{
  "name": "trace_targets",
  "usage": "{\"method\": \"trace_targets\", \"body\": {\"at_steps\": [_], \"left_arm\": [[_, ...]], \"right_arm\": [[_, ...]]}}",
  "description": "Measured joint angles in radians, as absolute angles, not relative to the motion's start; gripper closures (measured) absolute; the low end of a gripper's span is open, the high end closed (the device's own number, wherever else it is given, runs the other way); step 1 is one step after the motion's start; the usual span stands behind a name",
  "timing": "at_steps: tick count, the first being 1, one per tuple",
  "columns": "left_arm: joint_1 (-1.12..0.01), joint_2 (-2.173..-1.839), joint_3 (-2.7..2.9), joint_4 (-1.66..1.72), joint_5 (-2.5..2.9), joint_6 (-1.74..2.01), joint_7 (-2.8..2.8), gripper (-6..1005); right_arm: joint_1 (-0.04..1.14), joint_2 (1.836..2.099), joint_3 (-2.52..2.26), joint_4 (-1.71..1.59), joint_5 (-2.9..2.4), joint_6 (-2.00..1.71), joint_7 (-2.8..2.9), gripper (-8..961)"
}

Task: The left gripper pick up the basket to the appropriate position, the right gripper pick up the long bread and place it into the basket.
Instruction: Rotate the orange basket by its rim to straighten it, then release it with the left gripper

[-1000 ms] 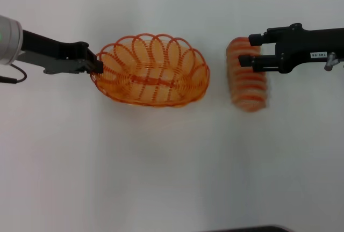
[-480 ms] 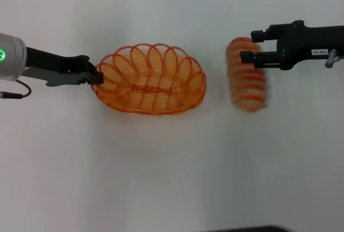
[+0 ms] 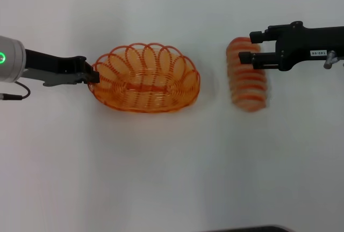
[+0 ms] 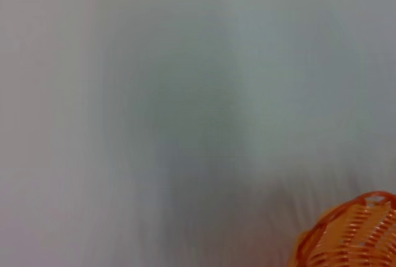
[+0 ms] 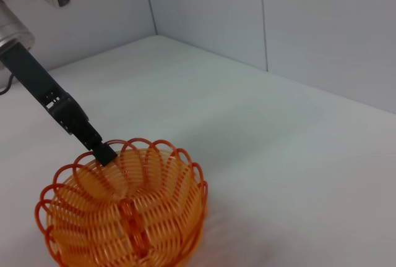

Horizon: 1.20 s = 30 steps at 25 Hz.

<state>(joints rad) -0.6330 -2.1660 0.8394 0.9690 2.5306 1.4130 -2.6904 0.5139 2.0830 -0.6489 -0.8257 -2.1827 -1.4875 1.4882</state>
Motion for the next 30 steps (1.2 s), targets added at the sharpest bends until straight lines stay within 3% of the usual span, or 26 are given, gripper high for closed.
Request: {"method": "trace_targets", "body": {"at_steps": [29,30], "left_arm": [[-0.637,-2.163,0.893,0.988,2.531,1.416,-2.701,819],[-0.636,-2.163,0.893,0.99,2.531,1.424,-2.702,767]], "right_arm": [[0.517,2.083,-0.657,-0.824,-2.184,-1.474,1.491,295],[0.517,2.083,-0.657,-0.824,-2.184,-1.474,1.491,295]]}}
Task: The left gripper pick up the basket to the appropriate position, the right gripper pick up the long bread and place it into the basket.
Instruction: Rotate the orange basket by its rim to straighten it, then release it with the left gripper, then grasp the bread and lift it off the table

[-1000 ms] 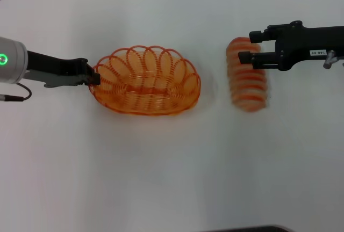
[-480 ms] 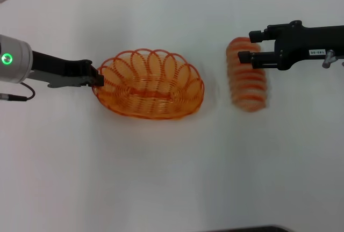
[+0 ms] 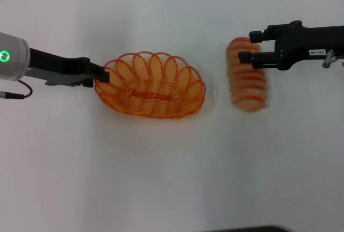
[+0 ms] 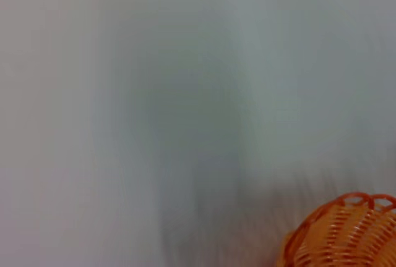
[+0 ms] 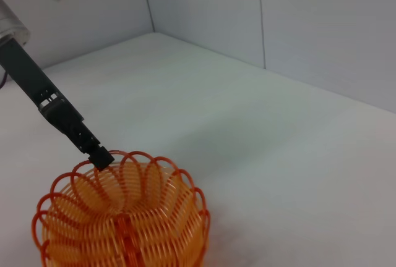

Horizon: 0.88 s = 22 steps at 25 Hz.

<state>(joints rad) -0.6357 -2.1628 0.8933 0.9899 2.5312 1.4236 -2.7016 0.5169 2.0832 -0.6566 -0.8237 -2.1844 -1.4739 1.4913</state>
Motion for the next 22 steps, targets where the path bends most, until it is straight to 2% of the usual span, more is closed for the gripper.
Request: {"method": "trace_targets", "body": {"at_steps": [3,10,17,22], "left_arm": [[-0.633,-2.162,0.893,0.991,2.531,1.428,-2.703,610],[-0.616,-2.158,0.888,1.074,2.515,1.438,-2.68,444],[-0.595,-2.149,0.791,1.094,2.273,1.471,-2.415,409],[-0.594,-2.12,0.748,1.036,2.112,1.554,-2.169,378]], "right_arm": [[0.517,2.083,-0.657,-0.824,-2.184,-1.474,1.492,294],[0.517,2.083,-0.648,-0.827,-2.181,-1.479,1.492,294],[0.519,2.083,-0.646,-0.827,-2.171,-1.478,1.515,294],[0.527,2.079,-0.646,-0.829,-2.165,-1.476,1.554,293]]}}
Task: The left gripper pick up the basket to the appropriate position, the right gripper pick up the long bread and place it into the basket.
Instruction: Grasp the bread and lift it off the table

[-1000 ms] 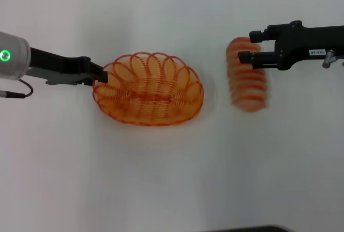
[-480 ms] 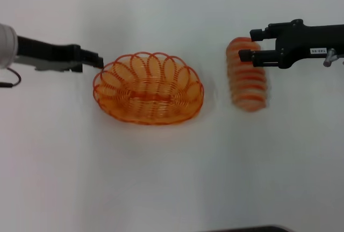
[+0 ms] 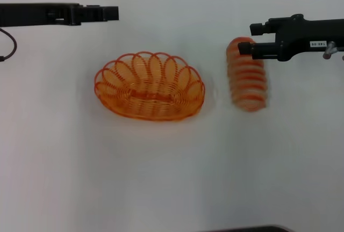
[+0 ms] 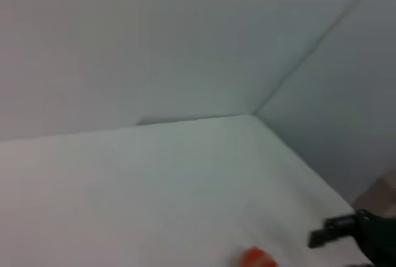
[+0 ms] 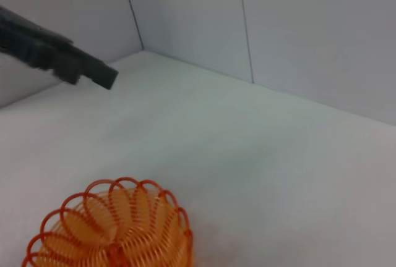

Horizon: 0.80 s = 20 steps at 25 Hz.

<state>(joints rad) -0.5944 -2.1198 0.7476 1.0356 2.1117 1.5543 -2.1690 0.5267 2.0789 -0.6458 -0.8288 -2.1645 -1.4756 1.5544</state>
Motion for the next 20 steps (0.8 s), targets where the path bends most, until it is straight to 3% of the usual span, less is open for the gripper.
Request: {"method": "trace_targets", "body": {"at_steps": [7,8,11,18,20], "left_arm": [[-0.592,-2.081,0.735,0.984,2.053,1.718,-1.904,366],[-0.592,-2.057,0.74,0.961,2.058,1.773,-1.859,365],[-0.587,-2.033,0.737,0.946,2.071,1.815,-1.827,360],[-0.529,-2.039,0.698,0.958,2.085,1.822,-1.747,312],[-0.523,-2.041,0.696,0.961,2.089,1.82,-1.735,231]], "right_arm": [[0.527,2.062,-0.644,-0.83,-2.134,-1.503,1.581,293],[0.527,2.057,-0.643,-0.83,-2.131,-1.516,1.581,293],[0.527,2.048,-0.635,-0.833,-2.124,-1.536,1.58,291],[0.534,2.042,-0.616,-0.854,-2.118,-1.572,1.639,263],[0.54,2.038,-0.616,-0.864,-2.118,-1.578,1.687,219]]}}
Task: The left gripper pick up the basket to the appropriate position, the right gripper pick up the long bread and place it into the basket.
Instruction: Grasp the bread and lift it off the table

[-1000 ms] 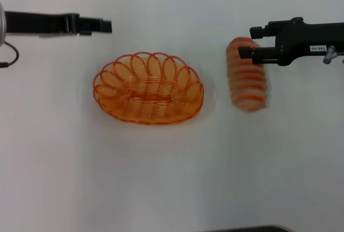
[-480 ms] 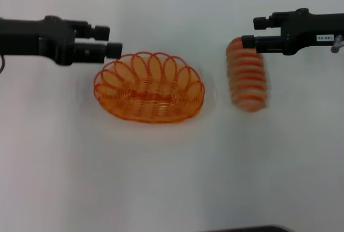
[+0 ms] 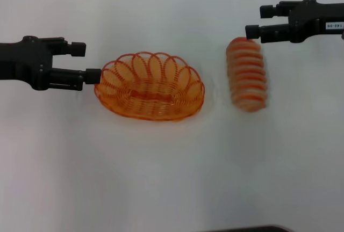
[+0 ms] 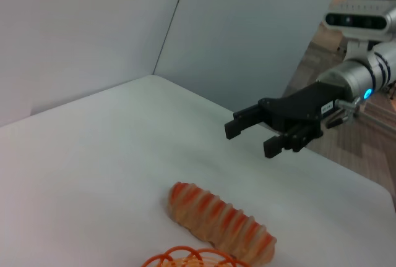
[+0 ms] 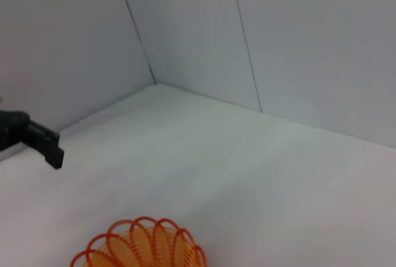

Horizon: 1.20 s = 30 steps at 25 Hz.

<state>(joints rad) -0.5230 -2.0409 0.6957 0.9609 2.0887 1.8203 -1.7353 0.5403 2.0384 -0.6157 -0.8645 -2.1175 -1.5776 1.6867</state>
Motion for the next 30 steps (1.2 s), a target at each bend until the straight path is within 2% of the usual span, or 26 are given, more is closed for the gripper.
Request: {"method": "trace_targets", "body": {"at_steps": [3,4,12,21,24,30], "left_arm": [[-0.517,-2.042,0.694,0.969,2.096,1.814,-1.72,109],[-0.516,-2.042,0.694,0.971,2.097,1.812,-1.717,109],[-0.521,-2.042,0.696,0.975,2.131,1.807,-1.702,109],[-0.525,-2.04,0.699,0.985,2.167,1.799,-1.702,109],[-0.526,-2.04,0.698,0.999,2.18,1.799,-1.702,109],[-0.526,-2.038,0.701,1.026,2.196,1.797,-1.696,108]], "right_arm": [[0.551,2.034,-0.617,-0.878,-2.121,-1.581,1.767,109],[0.554,2.03,-0.618,-0.881,-2.124,-1.581,1.795,72],[0.608,2.0,-0.615,-0.9,-2.184,-1.64,2.103,8],[0.737,1.95,-0.595,-0.939,-2.395,-1.733,2.499,18],[0.793,1.955,-0.6,-0.951,-2.533,-1.762,2.56,22],[0.889,1.992,-0.661,-0.954,-2.746,-1.792,2.634,29]]}}
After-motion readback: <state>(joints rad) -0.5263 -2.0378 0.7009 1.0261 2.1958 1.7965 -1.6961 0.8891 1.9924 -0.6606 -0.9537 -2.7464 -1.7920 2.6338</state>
